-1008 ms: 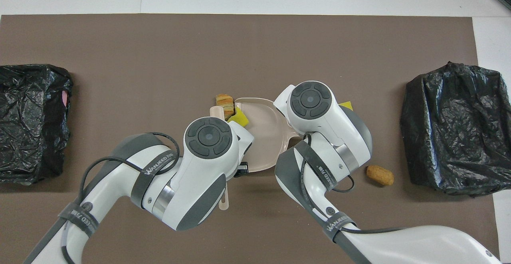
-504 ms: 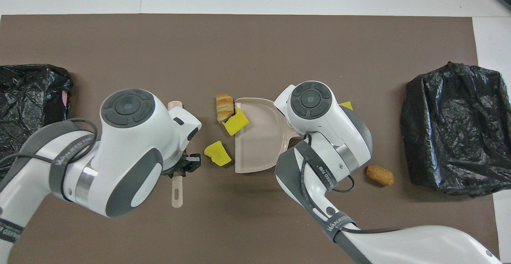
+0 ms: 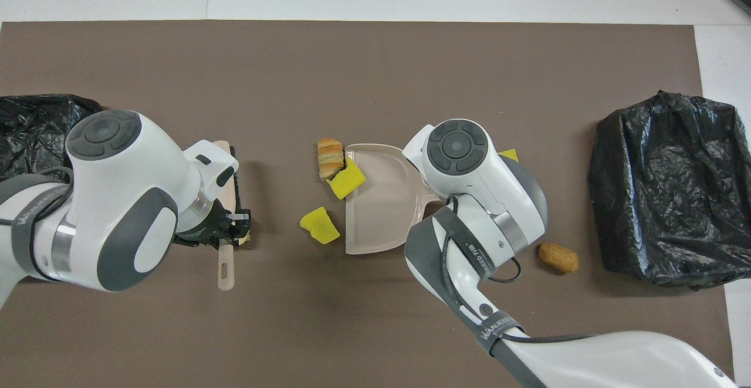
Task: Sweep and dump trash in bin
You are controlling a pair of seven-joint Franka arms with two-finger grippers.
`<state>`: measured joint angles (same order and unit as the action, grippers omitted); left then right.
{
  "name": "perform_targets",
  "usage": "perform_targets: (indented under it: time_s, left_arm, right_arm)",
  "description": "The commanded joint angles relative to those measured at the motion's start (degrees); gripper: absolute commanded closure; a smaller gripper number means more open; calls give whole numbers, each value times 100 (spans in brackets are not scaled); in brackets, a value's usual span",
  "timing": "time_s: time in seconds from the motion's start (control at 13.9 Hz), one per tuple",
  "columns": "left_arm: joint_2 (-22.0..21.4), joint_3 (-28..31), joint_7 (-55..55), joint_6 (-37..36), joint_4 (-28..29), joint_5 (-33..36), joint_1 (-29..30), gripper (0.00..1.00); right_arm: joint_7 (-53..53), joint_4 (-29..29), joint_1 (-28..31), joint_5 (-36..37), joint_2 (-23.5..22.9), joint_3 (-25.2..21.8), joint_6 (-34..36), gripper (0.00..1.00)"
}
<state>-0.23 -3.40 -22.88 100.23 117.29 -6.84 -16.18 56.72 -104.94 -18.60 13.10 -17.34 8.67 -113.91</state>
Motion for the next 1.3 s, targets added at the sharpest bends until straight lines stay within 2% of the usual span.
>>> perform_targets:
  time_s: [0.0,0.22,0.36,0.5,0.65,0.94,1.22]
  left_arm:
    - [-766,-47,538,76,1012,-89,53,100]
    - [-1328,-29,522,146,1821,-63,88,100]
    - [-1540,-38,-63,216,2104,-63,88,100]
    - [-1515,-90,-610,723,2314,-63,-26,100]
    - [-1427,-91,-1312,1321,2517,-63,-428,100]
    - [-1102,-109,-1938,2209,2308,-325,-622,100]
    - [-470,-109,-2027,2431,1334,-748,-1263,100]
  right_arm:
    - [-118,-123,40,131,73,29,18,100]
    - [-118,-115,40,131,64,29,-8,100]
    - [-118,-106,49,131,55,29,-70,100]
    - [-118,-114,58,131,55,29,-61,100]
    - [-118,-115,58,131,55,29,-70,100]
    - [-109,-123,84,131,55,29,-97,100]
    - [-118,-132,84,131,55,29,-105,100]
